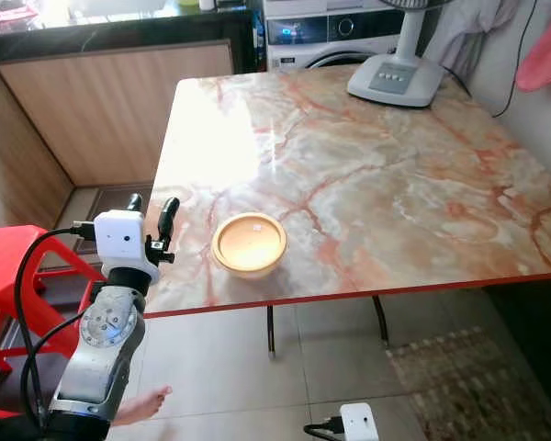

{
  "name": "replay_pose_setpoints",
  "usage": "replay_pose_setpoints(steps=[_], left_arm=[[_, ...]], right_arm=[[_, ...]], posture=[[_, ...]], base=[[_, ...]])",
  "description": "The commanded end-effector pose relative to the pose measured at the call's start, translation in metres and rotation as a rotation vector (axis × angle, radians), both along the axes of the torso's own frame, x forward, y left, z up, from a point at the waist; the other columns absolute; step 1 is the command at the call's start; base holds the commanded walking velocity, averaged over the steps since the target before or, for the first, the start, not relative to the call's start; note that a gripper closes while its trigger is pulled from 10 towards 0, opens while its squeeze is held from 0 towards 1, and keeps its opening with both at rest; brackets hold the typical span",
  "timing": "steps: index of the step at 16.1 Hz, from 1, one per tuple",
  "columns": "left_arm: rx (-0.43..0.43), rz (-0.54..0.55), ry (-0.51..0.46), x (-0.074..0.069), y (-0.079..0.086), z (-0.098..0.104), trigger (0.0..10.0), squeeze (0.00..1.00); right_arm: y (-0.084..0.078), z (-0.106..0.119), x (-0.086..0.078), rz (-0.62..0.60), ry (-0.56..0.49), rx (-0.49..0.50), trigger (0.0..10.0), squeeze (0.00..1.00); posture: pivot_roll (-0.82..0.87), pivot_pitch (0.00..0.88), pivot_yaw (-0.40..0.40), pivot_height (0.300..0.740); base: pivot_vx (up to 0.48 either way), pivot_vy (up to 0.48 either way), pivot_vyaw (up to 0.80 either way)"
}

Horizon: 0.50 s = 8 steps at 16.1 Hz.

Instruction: Restocking fridge

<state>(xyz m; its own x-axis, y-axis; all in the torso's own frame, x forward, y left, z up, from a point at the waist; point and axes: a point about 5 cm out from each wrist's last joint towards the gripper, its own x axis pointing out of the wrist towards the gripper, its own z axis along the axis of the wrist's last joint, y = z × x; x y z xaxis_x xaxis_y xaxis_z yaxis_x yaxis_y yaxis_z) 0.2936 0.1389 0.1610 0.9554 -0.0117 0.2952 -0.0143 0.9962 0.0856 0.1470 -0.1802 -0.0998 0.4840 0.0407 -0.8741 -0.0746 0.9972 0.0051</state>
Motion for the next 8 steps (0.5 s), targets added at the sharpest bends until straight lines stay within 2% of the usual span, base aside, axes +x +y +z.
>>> replay_pose_setpoints(steps=[1, 3, 7, 8], left_arm=[[0.016, 0.01, 0.008, -0.0001, 0.0011, -0.0015, 10.0, 0.0], [0.017, 0.01, 0.01, 0.0, 0.0008, -0.0019, 10.0, 0.0], [0.018, 0.009, 0.014, -0.0002, 0.0004, -0.003, 10.0, 0.0], [0.01, 0.008, 0.008, -0.0006, 0.0007, -0.0024, 10.0, 0.0]], right_arm=[[-0.0002, -0.0019, -0.005, 0.006, 0.017, -0.001, 10.0, 0.0], [-0.0004, -0.0018, -0.0048, 0.006, 0.016, -0.002, 10.0, 0.0], [0.0002, -0.0018, -0.0047, -0.009, 0.013, 0.009, 10.0, 0.0], [0.0007, -0.0018, -0.0046, -0.008, 0.012, 0.01, 10.0, 0.0]], posture=[[0.05, 0.058, 0.036, 0.74], [0.05, 0.061, 0.035, 0.74], [0.05, 0.063, 0.038, 0.74], [0.05, 0.063, 0.04, 0.74]], base=[[0.0, -0.292, 0.53], [0.0, -0.296, 0.63], [0.0, -0.292, 0.0], [0.0, 0.0, 0.0]])
